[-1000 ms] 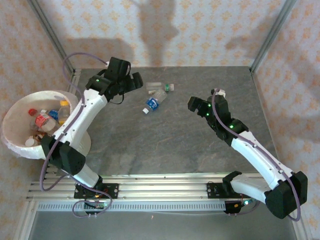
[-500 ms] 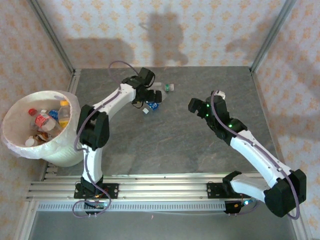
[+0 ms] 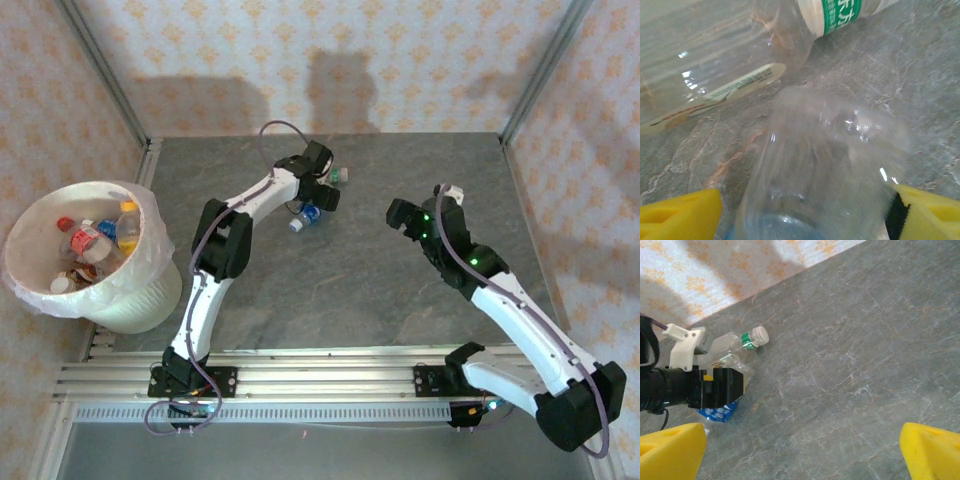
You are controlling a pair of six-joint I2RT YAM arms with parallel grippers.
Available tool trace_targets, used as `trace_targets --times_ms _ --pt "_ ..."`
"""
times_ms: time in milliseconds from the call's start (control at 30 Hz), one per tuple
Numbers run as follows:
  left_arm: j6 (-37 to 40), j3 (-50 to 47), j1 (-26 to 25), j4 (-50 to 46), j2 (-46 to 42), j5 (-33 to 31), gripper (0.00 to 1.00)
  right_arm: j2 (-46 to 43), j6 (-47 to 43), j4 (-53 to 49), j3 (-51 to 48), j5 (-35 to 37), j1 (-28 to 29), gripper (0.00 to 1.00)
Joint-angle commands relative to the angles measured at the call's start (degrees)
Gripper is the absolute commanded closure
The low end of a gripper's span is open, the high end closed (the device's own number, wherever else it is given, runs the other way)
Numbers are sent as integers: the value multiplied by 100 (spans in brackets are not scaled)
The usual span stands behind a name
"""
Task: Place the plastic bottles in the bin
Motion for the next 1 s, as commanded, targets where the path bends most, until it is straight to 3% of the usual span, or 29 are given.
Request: trace_targets --times_ms 0,333,467,967 --pt "303 -59 -52 185 -66 -260 19 -228 -127 -217 -23 319 2 1" --pt "296 -350 -177 141 -153 -488 30 -333 -82 -219 -156 350 2 1" --pt "112 -755 -216 447 -412 -544 40 -323 -95 -193 -157 365 2 1" --pt "-580 -1863 -285 992 -1321 -631 55 -342 -133 -211 -183 377 9 1"
